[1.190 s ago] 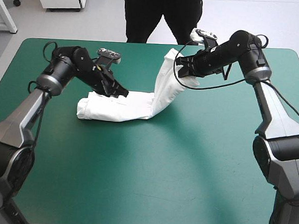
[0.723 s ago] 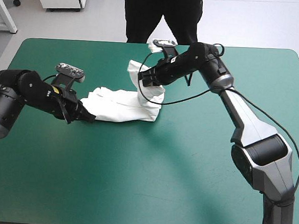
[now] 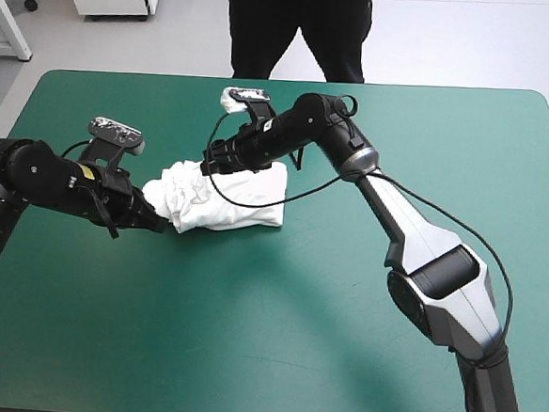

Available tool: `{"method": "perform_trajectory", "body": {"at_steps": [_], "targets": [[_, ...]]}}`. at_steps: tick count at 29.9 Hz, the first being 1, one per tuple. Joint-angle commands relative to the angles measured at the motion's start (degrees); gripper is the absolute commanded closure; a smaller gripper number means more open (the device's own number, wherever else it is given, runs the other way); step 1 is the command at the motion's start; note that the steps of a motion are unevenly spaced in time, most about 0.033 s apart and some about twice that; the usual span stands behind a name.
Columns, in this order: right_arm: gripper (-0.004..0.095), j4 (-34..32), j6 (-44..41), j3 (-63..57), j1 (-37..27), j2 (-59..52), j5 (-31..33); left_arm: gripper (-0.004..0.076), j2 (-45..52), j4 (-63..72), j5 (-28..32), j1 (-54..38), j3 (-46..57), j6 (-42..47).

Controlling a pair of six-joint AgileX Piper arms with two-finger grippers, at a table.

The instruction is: Fold the cloth

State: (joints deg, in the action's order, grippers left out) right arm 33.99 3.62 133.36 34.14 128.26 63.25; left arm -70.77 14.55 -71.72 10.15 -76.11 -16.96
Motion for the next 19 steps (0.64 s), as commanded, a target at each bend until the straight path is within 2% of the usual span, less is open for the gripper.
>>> {"method": "perform_trajectory", "body": {"at_steps": [1,5,19], "targets": [[0.03,-5.58,-3.62,6.01,-0.38,-4.3,3.3,0.0733,1.54,2.11,-1.31,-0.02,-1.39,0.5],[0.03,-11.08,-6.82,6.24,-1.9,-4.3,8.25,0.0733,1.54,2.11,-1.31,-0.02,-1.39,0.5],[0.03,-12.64,-10.54,5.94,-7.33,0.82,8.25,0.0733,1.59,2.77,-1.63,-0.02,-1.39,0.5]]}}
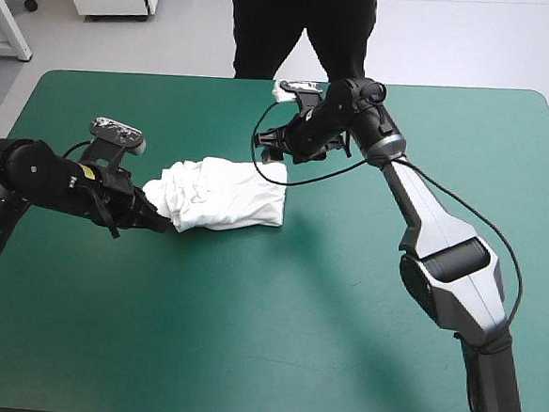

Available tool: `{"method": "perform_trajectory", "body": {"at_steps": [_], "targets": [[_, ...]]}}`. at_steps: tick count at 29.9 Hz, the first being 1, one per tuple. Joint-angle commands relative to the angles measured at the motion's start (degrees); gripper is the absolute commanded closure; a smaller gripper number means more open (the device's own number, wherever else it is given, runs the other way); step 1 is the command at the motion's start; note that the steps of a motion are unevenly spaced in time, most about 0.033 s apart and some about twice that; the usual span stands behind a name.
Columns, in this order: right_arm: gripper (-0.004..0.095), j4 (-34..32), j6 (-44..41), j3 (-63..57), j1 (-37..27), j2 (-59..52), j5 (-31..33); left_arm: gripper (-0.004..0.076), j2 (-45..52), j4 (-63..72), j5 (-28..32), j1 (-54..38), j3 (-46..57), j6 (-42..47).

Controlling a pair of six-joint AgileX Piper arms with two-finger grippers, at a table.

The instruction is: Fold the cloth

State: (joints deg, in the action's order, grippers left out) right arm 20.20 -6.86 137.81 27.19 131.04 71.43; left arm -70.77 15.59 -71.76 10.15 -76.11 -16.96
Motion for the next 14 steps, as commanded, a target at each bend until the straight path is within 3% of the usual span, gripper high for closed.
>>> {"method": "perform_trajectory", "body": {"at_steps": [1,14], "targets": [[0.03,1.33,-0.07,1.5,-0.37,-1.15,0.07,0.0733,1.59,1.74,-1.49,-0.02,-1.39,0.5],[0.0301,5.84,-1.04,1.5,-0.37,5.44,0.07,0.0733,1.59,0.32,-1.6,-0.02,-1.39,0.5]]}}
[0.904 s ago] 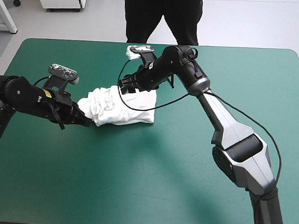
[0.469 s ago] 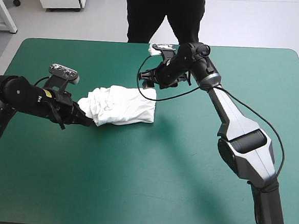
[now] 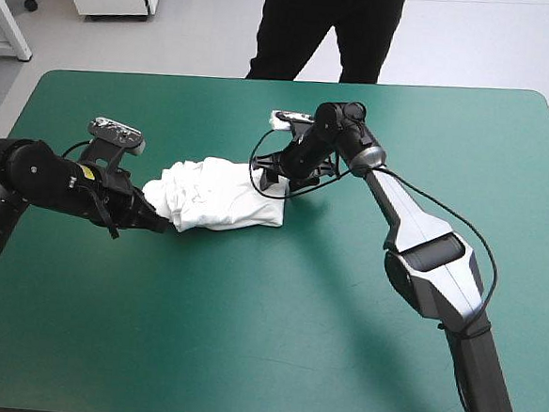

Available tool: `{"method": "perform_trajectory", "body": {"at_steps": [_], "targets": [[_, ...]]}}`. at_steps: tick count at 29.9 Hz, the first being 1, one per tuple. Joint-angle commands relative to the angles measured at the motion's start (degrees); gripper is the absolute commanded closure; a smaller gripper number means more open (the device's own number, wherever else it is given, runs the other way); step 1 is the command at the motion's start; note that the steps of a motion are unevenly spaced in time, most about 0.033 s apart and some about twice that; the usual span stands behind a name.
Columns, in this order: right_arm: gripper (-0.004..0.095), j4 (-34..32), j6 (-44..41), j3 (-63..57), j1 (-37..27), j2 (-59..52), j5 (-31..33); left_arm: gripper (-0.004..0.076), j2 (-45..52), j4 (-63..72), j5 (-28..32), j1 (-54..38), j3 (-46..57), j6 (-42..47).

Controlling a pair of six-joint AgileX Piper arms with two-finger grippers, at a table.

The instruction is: Fold the cloth

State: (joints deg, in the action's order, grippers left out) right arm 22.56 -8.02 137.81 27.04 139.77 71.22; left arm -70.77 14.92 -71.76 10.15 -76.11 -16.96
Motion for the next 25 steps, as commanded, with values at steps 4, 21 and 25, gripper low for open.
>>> {"method": "perform_trajectory", "body": {"at_steps": [4,21,25], "targets": [[0.0376,7.29,0.12,1.5,-0.23,-2.64,0.28,0.0733,1.59,0.99,-1.15,-0.02,-1.39,0.26],[0.0926,-22.56,-2.37,1.0,-0.48,-1.78,-0.26,0.0733,1.67,0.87,-2.0,-0.02,-1.39,1.08],[0.0925,-23.72,-4.03,-2.23,-1.18,-2.72,-4.25,0.0733,1.81,1.08,-2.0,-0.02,-1.39,2.61]]}}
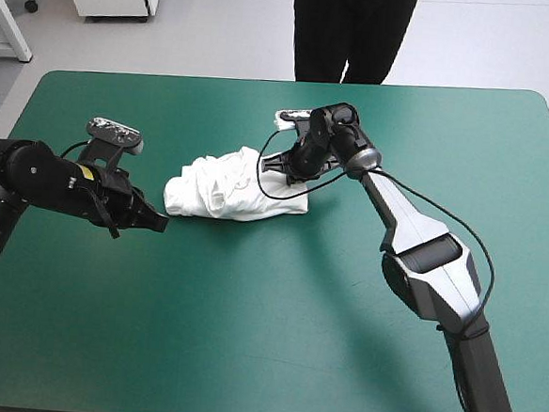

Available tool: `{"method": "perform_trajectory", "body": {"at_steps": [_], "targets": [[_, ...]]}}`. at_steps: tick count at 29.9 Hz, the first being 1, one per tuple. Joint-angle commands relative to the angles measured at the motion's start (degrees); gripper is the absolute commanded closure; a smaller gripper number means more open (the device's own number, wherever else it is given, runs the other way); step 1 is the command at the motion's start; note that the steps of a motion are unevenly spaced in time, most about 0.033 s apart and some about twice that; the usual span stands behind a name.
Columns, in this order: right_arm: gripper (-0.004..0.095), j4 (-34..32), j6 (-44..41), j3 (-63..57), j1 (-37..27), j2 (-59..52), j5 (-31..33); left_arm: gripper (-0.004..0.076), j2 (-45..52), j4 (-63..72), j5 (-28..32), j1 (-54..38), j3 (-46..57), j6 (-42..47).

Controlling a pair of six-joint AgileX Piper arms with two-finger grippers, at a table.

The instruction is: Fold the cloth

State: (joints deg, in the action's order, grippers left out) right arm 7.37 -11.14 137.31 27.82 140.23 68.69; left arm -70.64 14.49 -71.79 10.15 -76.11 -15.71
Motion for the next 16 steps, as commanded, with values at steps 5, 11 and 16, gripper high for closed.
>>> {"method": "perform_trajectory", "body": {"at_steps": [5,11,16], "targets": [[0.0926,-13.9,-0.7,-12.04,-3.35,-8.85,-9.22,0.0733,1.8,2.26,-1.96,-0.02,-1.39,1.36],[0.0925,-13.02,2.36,-35.15,-9.47,-21.98,-18.91,0.0733,1.8,2.26,-1.96,-0.02,-1.39,0.83],[0.0925,-12.8,3.84,-52.7,-15.91,-32.96,-26.83,0.0733,1.8,2.26,-1.96,-0.02,-1.39,0.94]]}}
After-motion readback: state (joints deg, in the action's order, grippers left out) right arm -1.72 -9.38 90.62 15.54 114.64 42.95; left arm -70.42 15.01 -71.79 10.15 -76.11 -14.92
